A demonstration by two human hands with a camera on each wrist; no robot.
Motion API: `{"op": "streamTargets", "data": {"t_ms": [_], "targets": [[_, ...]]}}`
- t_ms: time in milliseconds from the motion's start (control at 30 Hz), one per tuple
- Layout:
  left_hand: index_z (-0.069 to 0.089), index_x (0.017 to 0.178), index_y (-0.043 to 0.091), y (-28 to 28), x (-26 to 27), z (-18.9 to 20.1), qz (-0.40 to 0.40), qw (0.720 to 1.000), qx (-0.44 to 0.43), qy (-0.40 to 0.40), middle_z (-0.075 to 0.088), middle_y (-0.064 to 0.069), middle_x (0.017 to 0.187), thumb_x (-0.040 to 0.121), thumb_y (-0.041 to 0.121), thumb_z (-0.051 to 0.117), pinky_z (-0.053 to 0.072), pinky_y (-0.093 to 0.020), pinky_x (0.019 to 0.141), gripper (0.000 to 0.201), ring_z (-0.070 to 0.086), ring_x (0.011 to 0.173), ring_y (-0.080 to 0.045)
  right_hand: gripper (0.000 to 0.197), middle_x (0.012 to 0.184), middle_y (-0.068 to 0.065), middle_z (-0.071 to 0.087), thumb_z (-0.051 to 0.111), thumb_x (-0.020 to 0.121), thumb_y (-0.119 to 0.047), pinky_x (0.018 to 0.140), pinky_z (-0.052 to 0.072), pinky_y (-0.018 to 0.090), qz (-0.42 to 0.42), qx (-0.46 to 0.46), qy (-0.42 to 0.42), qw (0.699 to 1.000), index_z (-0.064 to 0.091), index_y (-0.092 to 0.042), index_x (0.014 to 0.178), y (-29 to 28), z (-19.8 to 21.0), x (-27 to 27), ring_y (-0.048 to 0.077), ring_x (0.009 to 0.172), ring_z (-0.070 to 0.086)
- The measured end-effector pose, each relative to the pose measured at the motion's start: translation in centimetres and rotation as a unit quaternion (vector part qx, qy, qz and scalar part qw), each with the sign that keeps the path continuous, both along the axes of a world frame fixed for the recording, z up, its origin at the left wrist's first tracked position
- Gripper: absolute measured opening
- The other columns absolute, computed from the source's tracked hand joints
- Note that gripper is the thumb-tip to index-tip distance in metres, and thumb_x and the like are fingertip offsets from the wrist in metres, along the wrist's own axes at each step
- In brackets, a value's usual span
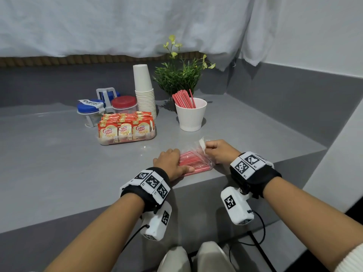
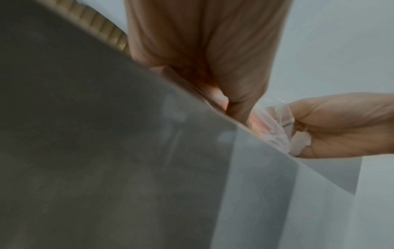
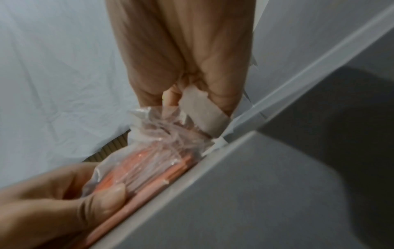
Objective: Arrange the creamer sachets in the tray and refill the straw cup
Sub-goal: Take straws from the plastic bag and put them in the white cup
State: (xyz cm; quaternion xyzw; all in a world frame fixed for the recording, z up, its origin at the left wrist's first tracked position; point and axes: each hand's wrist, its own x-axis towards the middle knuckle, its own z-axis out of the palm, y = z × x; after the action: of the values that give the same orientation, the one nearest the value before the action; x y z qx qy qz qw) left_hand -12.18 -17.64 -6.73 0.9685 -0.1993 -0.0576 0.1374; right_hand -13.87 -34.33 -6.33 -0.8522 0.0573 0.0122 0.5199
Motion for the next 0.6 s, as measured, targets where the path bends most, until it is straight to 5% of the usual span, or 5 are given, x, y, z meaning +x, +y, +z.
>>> {"op": "streamTargets", "data": {"t_ms": [100,167,300,400,600], "targets": [[0.044,0.119,0.011,0.2,-0.1,-0.3,-0.006,1.000,-0.007,-0.016,0.051,-0.010,0.122,0.084,0.053,0.054,0.039,-0.041,0.093,0.056,0.048,0.112,-0.027,0.017,0.067,0.008,0.060,0.049,0.088,0.007,0.048,0.049,0.018,0.022,0.024,-0.008,0.999,0.064,0.000,0.093,-0.7,1.0,-0.4,0.009,0.052,0.061],[0.042,0.119,0.012,0.3,-0.2,-0.6,-0.007,0.999,-0.008,-0.032,0.049,-0.010,0.124,0.086,0.055,0.049,0.037,-0.041,0.092,0.056,0.045,0.113,-0.027,0.019,0.058,-0.002,0.062,0.054,0.085,0.008,0.046,0.046,0.012,0.020,0.033,-0.028,0.999,0.067,0.000,0.097,-1.2,1.5,-0.3,0.000,0.044,0.056],[0.041,0.117,0.010,0.2,-0.5,-0.8,0.009,0.999,-0.016,-0.042,0.046,-0.010,0.123,0.088,0.057,0.041,0.034,-0.040,0.092,0.055,0.042,0.114,-0.027,0.016,0.066,0.004,0.060,0.055,0.084,0.008,0.046,0.043,0.010,-0.015,0.037,-0.064,0.997,0.067,0.005,0.094,-0.8,1.1,-0.1,-0.002,0.042,0.054],[0.042,0.117,0.010,0.1,-0.5,-0.9,0.021,0.999,-0.012,-0.038,0.046,-0.010,0.123,0.089,0.058,0.037,0.034,-0.040,0.092,0.055,0.041,0.114,-0.028,0.020,0.068,0.004,0.059,0.054,0.085,0.009,0.047,0.043,0.012,-0.008,0.052,-0.052,0.997,0.066,-0.007,0.080,-0.8,1.1,-0.1,0.005,0.050,0.056],[0.041,0.116,0.012,-0.1,-0.1,-1.1,0.025,0.999,-0.021,-0.026,0.046,-0.009,0.122,0.089,0.058,0.037,0.032,-0.039,0.093,0.054,0.041,0.113,-0.027,0.020,0.060,0.004,0.060,0.057,0.081,0.012,0.043,0.046,0.013,-0.052,0.106,-0.044,0.992,0.061,-0.005,0.070,-1.9,1.8,-0.1,0.001,0.038,0.054]]}}
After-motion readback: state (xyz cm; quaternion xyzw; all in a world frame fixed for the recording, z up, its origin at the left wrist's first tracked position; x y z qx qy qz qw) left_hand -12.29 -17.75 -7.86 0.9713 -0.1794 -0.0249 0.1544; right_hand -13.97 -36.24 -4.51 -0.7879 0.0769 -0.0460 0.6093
